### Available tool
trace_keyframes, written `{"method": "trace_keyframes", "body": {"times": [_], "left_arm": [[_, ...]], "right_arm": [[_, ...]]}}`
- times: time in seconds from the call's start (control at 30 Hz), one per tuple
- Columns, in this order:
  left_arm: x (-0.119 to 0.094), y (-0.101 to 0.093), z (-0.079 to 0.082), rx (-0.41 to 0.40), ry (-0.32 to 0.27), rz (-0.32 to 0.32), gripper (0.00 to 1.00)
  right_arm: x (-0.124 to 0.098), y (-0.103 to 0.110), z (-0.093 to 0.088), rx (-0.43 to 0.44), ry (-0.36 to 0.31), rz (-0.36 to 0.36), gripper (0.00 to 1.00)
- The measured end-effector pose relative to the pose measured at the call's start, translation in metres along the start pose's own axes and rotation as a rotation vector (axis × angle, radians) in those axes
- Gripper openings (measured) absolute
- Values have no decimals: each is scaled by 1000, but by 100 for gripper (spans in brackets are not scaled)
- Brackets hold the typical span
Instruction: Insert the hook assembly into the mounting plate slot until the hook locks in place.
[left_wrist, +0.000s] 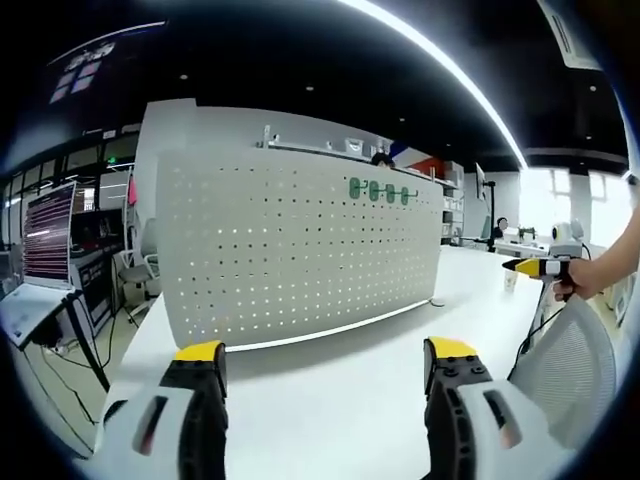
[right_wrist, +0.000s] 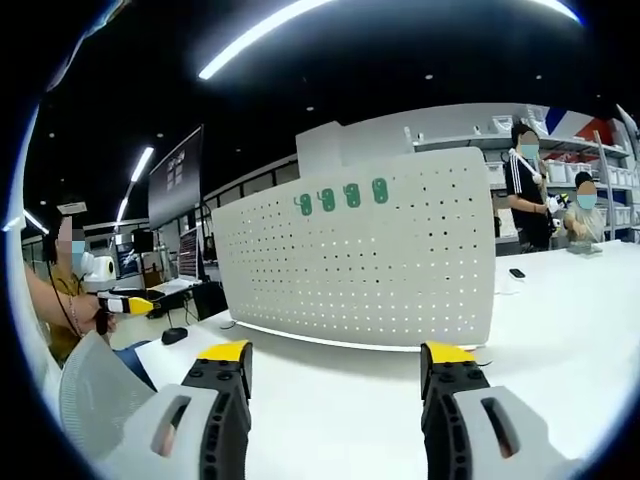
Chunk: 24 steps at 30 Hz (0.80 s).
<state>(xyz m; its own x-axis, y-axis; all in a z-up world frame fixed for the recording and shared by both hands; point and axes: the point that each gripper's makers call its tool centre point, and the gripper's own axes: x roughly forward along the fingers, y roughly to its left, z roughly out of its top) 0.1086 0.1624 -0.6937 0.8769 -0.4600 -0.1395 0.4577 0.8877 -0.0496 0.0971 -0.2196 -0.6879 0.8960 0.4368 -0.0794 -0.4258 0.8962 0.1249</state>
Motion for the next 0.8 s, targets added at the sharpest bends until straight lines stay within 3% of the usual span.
{"method": "trace_keyframes", "body": {"times": [0.8], "left_arm": [[11,0,-1,-8,1,-3,83]], "right_arm": [[7,-7,-1,19,2,-6,66]]}}
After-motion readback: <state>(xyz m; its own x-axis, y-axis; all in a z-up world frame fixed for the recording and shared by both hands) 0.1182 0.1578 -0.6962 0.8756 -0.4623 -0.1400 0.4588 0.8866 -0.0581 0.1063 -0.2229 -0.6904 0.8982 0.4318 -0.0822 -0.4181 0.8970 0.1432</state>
